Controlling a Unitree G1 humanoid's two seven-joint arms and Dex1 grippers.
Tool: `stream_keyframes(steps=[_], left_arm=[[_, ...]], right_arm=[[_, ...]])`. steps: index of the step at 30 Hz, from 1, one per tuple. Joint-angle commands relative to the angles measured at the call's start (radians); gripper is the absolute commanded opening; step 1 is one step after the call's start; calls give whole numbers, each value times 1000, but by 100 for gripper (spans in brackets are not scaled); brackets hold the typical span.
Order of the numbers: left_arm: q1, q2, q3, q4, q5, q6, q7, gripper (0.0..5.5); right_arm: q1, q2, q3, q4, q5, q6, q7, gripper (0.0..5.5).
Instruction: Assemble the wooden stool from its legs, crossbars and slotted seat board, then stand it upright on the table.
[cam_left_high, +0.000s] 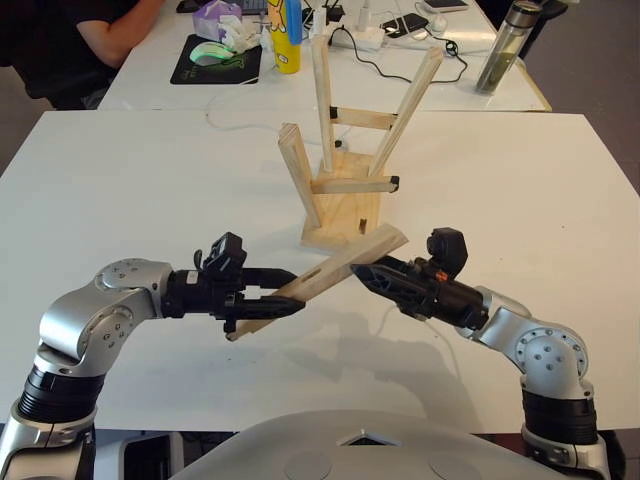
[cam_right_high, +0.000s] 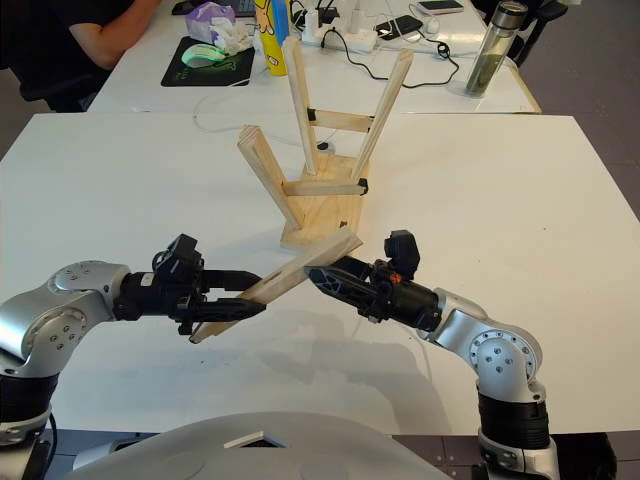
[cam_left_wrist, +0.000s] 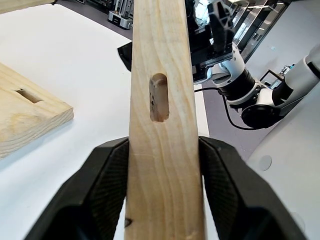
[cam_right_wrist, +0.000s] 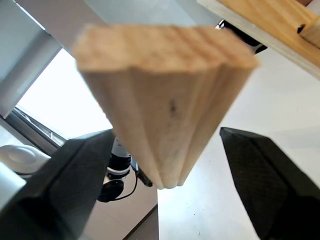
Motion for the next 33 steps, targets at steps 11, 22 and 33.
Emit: stream_keyframes(steps=[11,22,33], left_arm=[[-51,-16,-16,10,-46,44,40,214],[-28,8,-59,12,11,18,29,214],[-64,-77,-35,59,81,-79,132,331]], right_arm=[[-6,-30,-3,9,49,25,0,306],[-11,-40,6,12,48,14,-1,210],[-21,-44,0,70,-117,-105,22,210]])
